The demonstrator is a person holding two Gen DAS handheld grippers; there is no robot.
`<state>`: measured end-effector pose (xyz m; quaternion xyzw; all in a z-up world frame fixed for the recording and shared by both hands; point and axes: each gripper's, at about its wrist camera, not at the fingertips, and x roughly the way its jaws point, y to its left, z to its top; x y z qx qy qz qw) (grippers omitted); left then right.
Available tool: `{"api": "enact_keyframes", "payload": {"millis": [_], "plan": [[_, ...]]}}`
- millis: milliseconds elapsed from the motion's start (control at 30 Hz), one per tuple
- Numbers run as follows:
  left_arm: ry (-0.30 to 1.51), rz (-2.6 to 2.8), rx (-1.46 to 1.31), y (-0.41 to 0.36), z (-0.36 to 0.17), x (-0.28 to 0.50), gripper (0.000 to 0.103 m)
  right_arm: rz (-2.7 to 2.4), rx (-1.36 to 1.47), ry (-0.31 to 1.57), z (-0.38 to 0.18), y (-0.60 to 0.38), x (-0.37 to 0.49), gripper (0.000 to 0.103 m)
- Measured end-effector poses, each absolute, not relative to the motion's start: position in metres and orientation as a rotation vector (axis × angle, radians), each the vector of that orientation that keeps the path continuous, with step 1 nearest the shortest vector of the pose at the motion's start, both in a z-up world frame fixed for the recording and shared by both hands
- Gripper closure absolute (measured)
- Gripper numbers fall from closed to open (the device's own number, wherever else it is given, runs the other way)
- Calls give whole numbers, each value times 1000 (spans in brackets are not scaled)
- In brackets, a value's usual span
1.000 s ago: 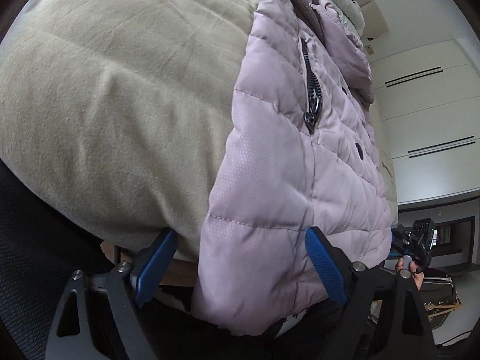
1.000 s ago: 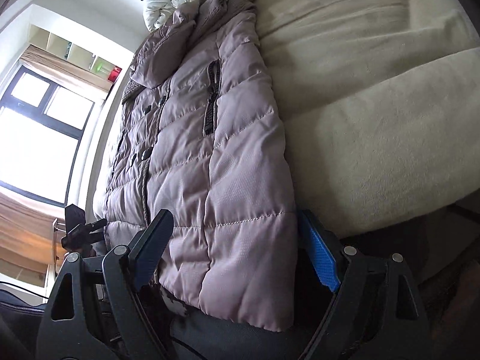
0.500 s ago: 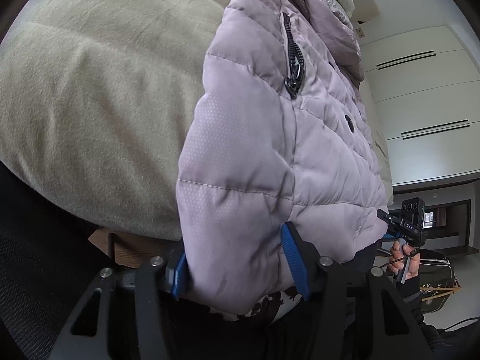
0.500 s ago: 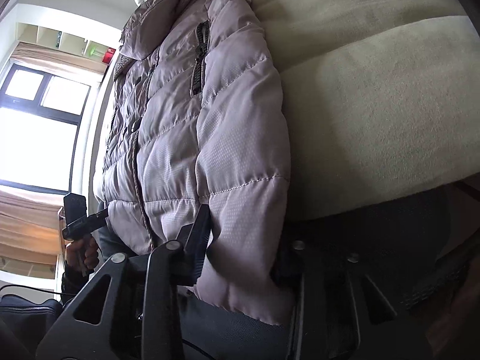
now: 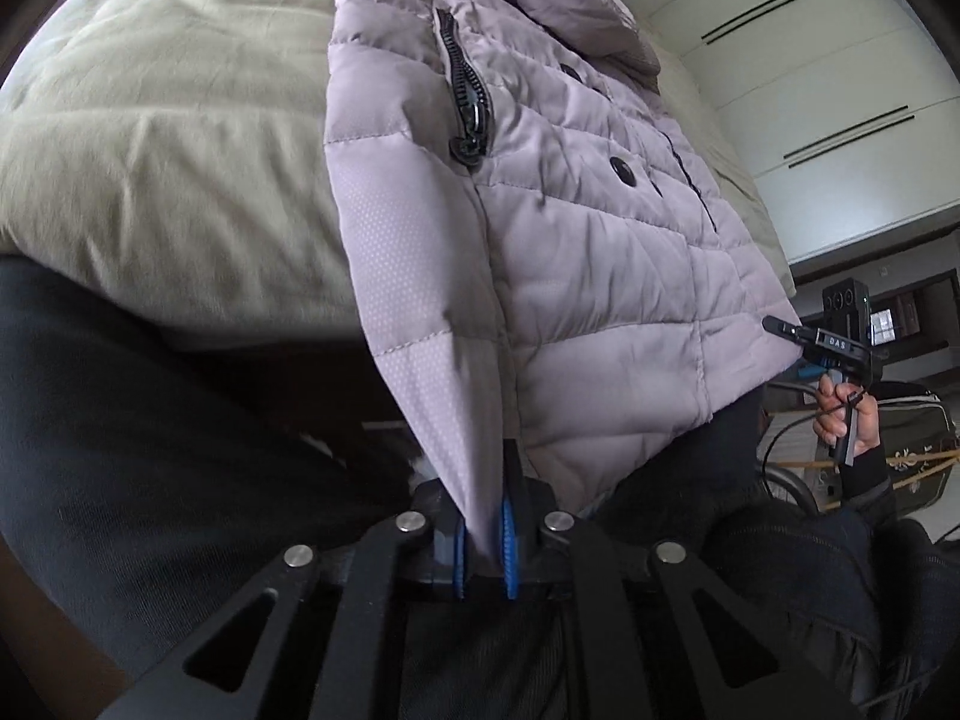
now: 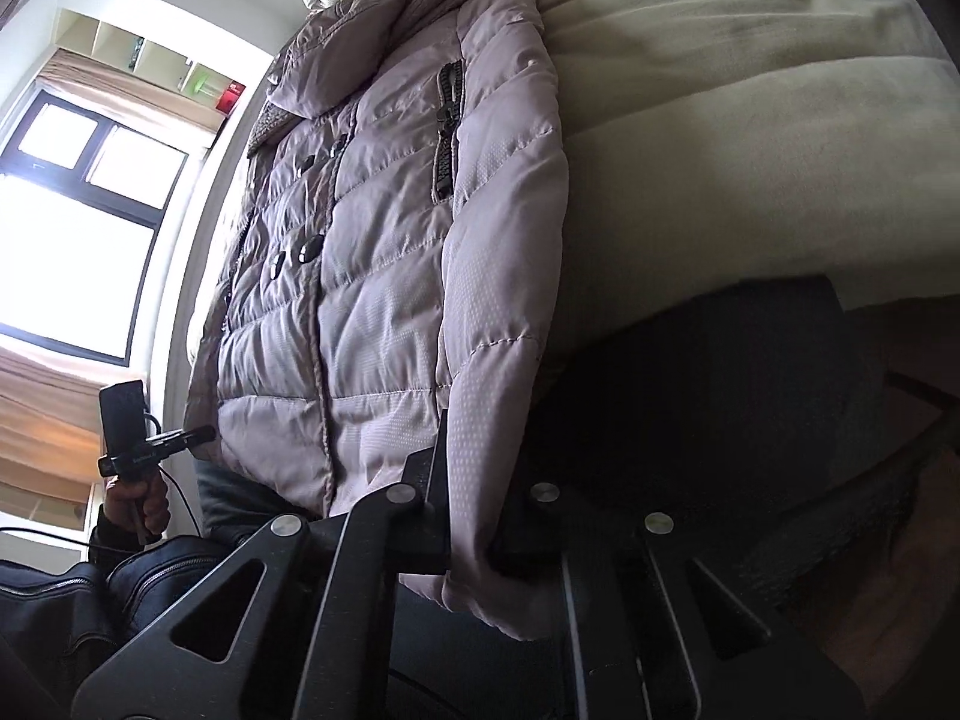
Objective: Fold large clothes
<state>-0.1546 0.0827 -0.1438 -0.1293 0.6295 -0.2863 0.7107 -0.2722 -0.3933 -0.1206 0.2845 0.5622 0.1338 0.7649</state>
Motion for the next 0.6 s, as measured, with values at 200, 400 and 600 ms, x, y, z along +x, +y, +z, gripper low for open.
{"api": "enact_keyframes", "payload": {"millis": [200, 400, 600], "plan": [[1272, -748, -565, 101, -118, -138, 94, 387, 748, 1091, -88, -389, -278, 96], [954, -851, -826, 111, -48, -91, 94, 484, 801, 878, -29, -384, -212, 96], [724, -867, -1086, 135, -8, -15, 94, 460, 841, 688, 24, -406, -123, 96]]}}
